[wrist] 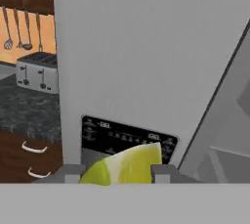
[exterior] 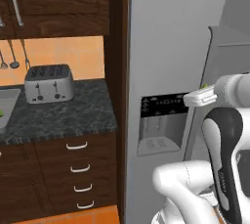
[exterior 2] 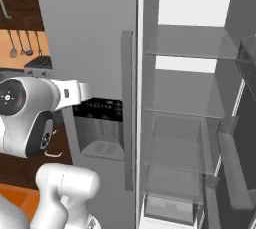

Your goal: Place one lemon wedge and one chicken drumstick in each tupperware on the nearby counter, to pack two identical lunches.

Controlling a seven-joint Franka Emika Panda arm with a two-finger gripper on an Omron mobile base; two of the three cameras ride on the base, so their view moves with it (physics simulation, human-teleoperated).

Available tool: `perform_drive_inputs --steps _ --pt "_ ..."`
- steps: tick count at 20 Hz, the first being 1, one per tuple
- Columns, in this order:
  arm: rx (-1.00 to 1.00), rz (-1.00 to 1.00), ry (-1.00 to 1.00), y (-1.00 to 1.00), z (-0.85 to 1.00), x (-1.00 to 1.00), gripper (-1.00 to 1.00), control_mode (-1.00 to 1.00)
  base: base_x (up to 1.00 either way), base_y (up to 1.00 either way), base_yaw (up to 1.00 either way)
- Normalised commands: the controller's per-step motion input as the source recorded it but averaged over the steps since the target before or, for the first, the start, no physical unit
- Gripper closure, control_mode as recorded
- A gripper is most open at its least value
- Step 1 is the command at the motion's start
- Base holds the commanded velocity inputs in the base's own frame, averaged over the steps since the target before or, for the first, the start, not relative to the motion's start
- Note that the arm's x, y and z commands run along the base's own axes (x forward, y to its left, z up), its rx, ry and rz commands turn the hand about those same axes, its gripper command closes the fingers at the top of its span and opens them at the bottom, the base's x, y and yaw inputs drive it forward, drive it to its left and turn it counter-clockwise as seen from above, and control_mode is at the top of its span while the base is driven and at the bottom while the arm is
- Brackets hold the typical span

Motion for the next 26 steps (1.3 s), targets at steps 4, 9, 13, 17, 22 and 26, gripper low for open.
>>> perform_drive_inputs --steps 4,9,13,17,22,26 --pt "0.0 0.0 0.0 0.0 0.0 0.0 1.0 1.0 0.25 1.0 0.0" --pt "0.0 0.0 0.0 0.0 0.0 0.0 1.0 1.0 0.29 1.0 0.0" --pt "0.0 0.0 0.0 0.0 0.0 0.0 1.0 1.0 0.45 1.0 0.0" --pt "0.0 0.0 0.0 0.0 0.0 0.0 1.0 1.0 0.61 1.0 0.0" --pt "0.0 0.0 0.0 0.0 0.0 0.0 1.0 1.0 0.62 1.0 0.0" --pt "0.0 0.0 0.0 0.0 0.0 0.0 1.0 1.0 0.43 1.0 0.0"
